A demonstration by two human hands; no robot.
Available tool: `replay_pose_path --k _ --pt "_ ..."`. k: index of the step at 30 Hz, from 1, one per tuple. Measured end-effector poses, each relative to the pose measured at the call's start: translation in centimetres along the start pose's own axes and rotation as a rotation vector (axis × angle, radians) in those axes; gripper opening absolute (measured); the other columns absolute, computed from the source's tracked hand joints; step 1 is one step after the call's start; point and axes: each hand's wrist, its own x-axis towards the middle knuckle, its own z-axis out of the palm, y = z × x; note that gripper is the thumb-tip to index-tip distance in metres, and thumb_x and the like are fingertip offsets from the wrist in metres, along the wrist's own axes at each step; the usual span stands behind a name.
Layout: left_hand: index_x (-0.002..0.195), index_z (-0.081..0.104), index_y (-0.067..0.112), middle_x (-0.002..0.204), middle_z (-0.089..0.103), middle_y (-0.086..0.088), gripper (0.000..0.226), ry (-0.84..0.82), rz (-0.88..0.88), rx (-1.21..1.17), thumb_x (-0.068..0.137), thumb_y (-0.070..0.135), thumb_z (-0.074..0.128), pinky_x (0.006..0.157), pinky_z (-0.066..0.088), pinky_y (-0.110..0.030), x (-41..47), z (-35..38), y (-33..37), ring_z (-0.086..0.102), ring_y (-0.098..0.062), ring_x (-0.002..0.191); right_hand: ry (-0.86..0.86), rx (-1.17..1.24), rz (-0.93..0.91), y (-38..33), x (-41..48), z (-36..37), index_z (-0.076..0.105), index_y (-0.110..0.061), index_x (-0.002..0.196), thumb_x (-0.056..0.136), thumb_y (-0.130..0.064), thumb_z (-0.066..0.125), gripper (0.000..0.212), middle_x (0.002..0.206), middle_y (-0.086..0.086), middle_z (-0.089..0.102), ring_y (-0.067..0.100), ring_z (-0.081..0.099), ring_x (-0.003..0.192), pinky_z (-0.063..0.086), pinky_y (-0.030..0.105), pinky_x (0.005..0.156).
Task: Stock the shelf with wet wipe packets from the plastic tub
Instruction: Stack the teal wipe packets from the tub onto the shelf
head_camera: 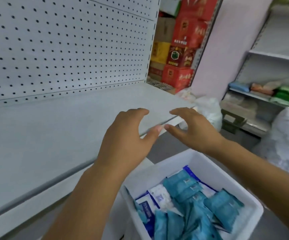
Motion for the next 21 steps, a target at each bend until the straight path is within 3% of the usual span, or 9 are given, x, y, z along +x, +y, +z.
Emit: replay_pose_path --k 5,8,15,19,21 --pt "0.137 0.057 0.031 0.130 0.059 0.013 0.053 -0.174 0.041 -0.026 0.091 0.055 0.061 0.089 0.032 -0.017 -1.4 4.9 0.4 0.050 -0.005 0.120 -0.046 0.021 0.180 5.4 -5.1 1.2 0.055 -0.024 0.138 0.092 -0.058 0.060 0.058 0.137 -0.008 0.057 0.009 0.050 0.125 0.036 0.018 0.095" --pt "0.139 0.054 0.033 0.136 0.057 0.011 0.054 -0.320 0.038 -0.021 0.091 0.058 0.059 0.091 0.038 -0.022 -2.6 8.0 -0.2 0.052 -0.003 0.118 -0.091 0.026 0.278 8.5 -7.9 2.2 0.055 -0.026 0.137 0.091 -0.061 0.057 0.058 0.139 -0.008 0.057 0.011 0.049 0.129 0.040 0.026 0.102" --pt "0.142 0.052 0.021 0.146 0.053 0.002 0.055 -0.575 0.057 0.238 0.097 0.052 0.053 0.107 0.039 -0.037 -5.6 13.6 -2.0 0.047 -0.019 0.133 -0.432 0.110 0.496 13.9 -12.9 6.0 0.059 -0.029 0.131 0.089 -0.065 0.059 0.055 0.131 -0.010 0.060 0.012 0.058 0.115 0.046 0.026 0.093" --pt "0.141 0.053 0.014 0.149 0.051 -0.008 0.060 -0.625 0.056 0.363 0.096 0.054 0.049 0.109 0.040 -0.045 -6.5 15.6 -4.2 0.047 -0.029 0.135 -0.484 0.226 0.709 15.4 -13.0 9.5 0.063 -0.016 0.122 0.094 -0.060 0.055 0.053 0.121 0.004 0.066 0.023 0.062 0.107 0.051 0.039 0.096" --pt "0.150 0.043 0.016 0.159 0.037 -0.011 0.070 -0.676 0.042 0.456 0.096 0.061 0.040 0.117 0.031 -0.050 -7.0 16.3 -5.5 0.035 -0.032 0.145 -0.523 0.274 0.832 15.9 -12.7 10.9 0.064 -0.004 0.115 0.095 -0.059 0.053 0.059 0.111 0.014 0.067 0.028 0.062 0.099 0.049 0.037 0.088"
